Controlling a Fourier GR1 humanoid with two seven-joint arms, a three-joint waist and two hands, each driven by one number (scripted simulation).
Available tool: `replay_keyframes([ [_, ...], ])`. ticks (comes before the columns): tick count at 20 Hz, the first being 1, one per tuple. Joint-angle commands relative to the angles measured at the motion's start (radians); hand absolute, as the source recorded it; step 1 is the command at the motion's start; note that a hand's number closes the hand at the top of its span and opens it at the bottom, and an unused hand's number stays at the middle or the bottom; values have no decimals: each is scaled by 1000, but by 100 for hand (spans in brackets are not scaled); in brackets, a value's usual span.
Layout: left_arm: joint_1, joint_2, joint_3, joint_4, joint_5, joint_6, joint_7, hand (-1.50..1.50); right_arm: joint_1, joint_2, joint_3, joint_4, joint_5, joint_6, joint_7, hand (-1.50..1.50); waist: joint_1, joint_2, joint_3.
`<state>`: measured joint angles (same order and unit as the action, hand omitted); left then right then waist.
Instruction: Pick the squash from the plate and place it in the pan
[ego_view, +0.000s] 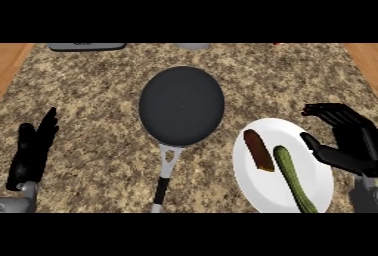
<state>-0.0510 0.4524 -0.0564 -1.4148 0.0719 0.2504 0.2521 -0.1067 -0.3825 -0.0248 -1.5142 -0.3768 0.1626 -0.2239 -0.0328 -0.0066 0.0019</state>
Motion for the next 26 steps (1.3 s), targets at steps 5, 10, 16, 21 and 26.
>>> replay_keyframes([
  [5, -49, 15, 38, 81, -17, -31, -2, 0, 196, -181, -134, -8, -36, 323, -260, -150, 19, 6, -2],
  [10, -60, 37, 67, 113, 9, -74, -8, 0, 208, -330, -161, -146, 91, 281, -148, -150, 13, 5, -4],
  [16, -49, 25, 40, 79, -13, -73, -7, 0, 167, -484, -89, -279, 325, 257, 23, -150, 33, 5, -5],
  [21, -74, 52, 78, 124, 10, -112, -18, 0, 147, -554, 19, -460, 425, 292, 249, -150, 33, 5, -5],
  [26, -81, -27, 43, 138, -52, -39, -33, 0, 109, -535, 130, -507, 550, 329, 374, -150, 36, 7, -3],
])
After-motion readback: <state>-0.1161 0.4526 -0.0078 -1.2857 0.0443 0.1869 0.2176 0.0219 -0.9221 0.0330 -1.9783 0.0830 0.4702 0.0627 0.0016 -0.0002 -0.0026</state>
